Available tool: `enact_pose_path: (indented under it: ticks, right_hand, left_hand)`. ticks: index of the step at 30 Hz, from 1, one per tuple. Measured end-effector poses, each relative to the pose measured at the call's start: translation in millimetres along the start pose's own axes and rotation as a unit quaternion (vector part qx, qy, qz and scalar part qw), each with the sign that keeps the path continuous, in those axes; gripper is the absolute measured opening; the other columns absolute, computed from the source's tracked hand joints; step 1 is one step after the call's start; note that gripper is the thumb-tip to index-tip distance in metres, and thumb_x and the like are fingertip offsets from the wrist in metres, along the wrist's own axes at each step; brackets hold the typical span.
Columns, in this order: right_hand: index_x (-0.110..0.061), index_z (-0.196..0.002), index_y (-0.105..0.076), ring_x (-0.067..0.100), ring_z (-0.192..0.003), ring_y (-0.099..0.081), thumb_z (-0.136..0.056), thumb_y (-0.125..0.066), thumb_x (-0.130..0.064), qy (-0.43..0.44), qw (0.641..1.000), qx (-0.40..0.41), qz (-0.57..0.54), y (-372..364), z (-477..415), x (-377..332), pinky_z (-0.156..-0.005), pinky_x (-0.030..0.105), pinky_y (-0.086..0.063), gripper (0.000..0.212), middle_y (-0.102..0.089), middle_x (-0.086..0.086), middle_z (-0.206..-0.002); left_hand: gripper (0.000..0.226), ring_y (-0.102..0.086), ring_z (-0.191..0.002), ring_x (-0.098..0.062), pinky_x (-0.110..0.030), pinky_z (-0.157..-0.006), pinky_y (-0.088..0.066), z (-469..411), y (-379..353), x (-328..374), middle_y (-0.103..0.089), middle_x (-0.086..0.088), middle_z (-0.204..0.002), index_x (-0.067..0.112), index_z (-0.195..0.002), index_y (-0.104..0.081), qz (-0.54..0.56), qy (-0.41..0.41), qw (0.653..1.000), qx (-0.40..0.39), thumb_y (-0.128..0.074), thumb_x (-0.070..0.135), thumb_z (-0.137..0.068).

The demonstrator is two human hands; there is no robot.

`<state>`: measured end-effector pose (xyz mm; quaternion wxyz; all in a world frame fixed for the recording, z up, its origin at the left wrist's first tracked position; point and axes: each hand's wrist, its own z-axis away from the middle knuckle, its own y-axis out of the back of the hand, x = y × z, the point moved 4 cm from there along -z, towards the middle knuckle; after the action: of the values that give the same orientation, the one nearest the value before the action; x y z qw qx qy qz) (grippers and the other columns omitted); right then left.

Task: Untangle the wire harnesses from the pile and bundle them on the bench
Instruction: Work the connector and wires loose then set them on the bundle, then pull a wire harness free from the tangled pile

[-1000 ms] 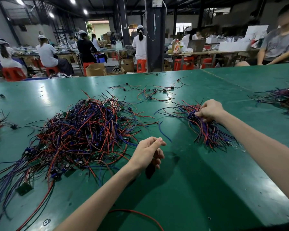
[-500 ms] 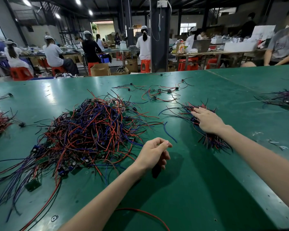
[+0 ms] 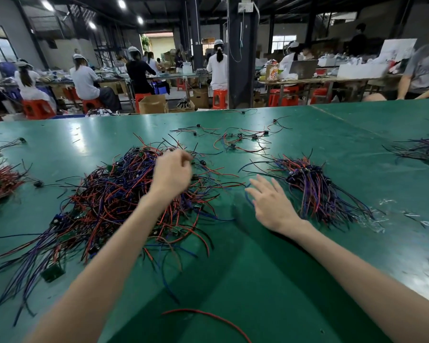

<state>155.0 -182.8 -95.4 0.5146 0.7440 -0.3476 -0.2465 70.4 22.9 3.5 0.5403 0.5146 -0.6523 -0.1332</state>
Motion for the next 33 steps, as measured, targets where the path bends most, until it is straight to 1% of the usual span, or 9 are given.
enact_pose_path:
  ticks: [3,8,10,15,17,21,27,30,33]
  right_hand:
    - [-0.017,-0.136,-0.047,0.014,-0.145,-0.013,-0.093,-0.039,-0.011,0.011,0.999,0.026,-0.03,0,2,-10,-0.117,0.036,0.003,0.044,-0.031,0.001,-0.153]
    - [-0.016,-0.13,-0.054,0.014,-0.143,-0.021,-0.097,-0.038,-0.015,0.005,0.998,0.043,-0.047,-1,6,-10,-0.117,0.035,-0.001,0.037,-0.042,0.0,-0.146]
    - [-0.016,-0.128,-0.055,0.014,-0.142,-0.023,-0.098,-0.038,-0.016,0.005,0.998,0.045,-0.051,-1,7,-10,-0.117,0.035,-0.002,0.035,-0.045,-0.001,-0.144]
    - [-0.016,-0.126,-0.058,0.013,-0.14,-0.026,-0.098,-0.038,-0.018,0.001,0.997,0.042,-0.061,-2,7,-10,-0.117,0.035,-0.004,0.034,-0.049,-0.003,-0.14]
    - [-0.016,-0.124,-0.059,0.012,-0.14,-0.027,-0.099,-0.038,-0.02,-0.001,0.997,0.039,-0.066,-1,7,-10,-0.116,0.034,-0.004,0.033,-0.05,-0.004,-0.139]
    - [-0.017,-0.122,-0.06,0.011,-0.139,-0.028,-0.099,-0.039,-0.023,-0.006,0.996,0.041,-0.075,-2,7,-9,-0.116,0.034,-0.005,0.032,-0.051,-0.005,-0.137]
    - [-0.018,-0.119,-0.061,0.011,-0.137,-0.032,-0.097,-0.044,-0.021,-0.013,0.995,0.046,-0.087,-2,6,-8,-0.115,0.034,-0.007,0.028,-0.055,-0.005,-0.132]
    - [-0.018,-0.118,-0.061,0.012,-0.136,-0.033,-0.095,-0.046,-0.02,-0.015,0.995,0.047,-0.088,-1,7,-7,-0.115,0.034,-0.009,0.028,-0.056,-0.005,-0.13]
    - [-0.018,-0.118,-0.061,0.012,-0.135,-0.033,-0.095,-0.046,-0.019,-0.015,0.994,0.049,-0.092,0,7,-8,-0.115,0.034,-0.009,0.028,-0.057,-0.005,-0.129]
  left_hand:
    - [0.036,-0.042,-0.122,-0.035,-0.046,-0.103,-0.035,-25,17,-55,-0.05,-0.022,-0.129,0.005,-0.13,-0.049,-0.222,0.09,0.97,0.039,-0.044,0.015,-0.096]
    - [0.016,-0.059,-0.104,-0.036,-0.042,-0.097,-0.039,-36,21,-82,-0.064,-0.019,-0.11,0.005,-0.097,-0.057,-0.308,0.131,0.942,-0.011,-0.053,0.02,-0.093]
    - [0.008,-0.061,-0.098,-0.036,-0.042,-0.095,-0.043,-38,23,-80,-0.064,-0.018,-0.105,0.007,-0.087,-0.054,-0.292,0.141,0.946,-0.004,-0.057,0.014,-0.09]
    - [0.015,-0.057,-0.106,-0.039,-0.045,-0.094,-0.044,-45,32,-84,-0.061,-0.021,-0.112,0.002,-0.095,-0.056,-0.215,0.195,0.957,-0.018,-0.06,0.014,-0.087]
    - [0.007,-0.058,-0.102,-0.039,-0.045,-0.091,-0.047,-44,36,-82,-0.061,-0.023,-0.109,0.001,-0.082,-0.052,-0.199,0.192,0.961,-0.014,-0.057,0.007,-0.084]
    - [0.022,-0.06,-0.097,-0.04,-0.044,-0.083,-0.05,-45,44,-75,-0.062,-0.027,-0.099,0.005,-0.062,-0.042,-0.147,0.185,0.972,0.007,-0.053,0.007,-0.081]
    - [0.025,-0.037,-0.056,-0.02,-0.027,-0.054,-0.034,-58,78,-55,-0.043,-0.007,-0.059,0.006,-0.056,-0.043,0.032,0.16,0.979,0.118,-0.051,0.003,-0.08]
    - [0.011,-0.045,-0.068,-0.018,-0.03,-0.065,-0.041,-46,77,-44,-0.052,-0.008,-0.072,0.007,-0.069,-0.057,0.073,0.131,0.985,0.086,-0.057,0.002,-0.079]
    - [0.008,-0.048,-0.069,-0.019,-0.027,-0.066,-0.044,-20,58,-37,-0.059,-0.014,-0.079,0.003,-0.076,-0.065,0.081,0.114,0.989,-0.045,-0.064,0.006,-0.084]
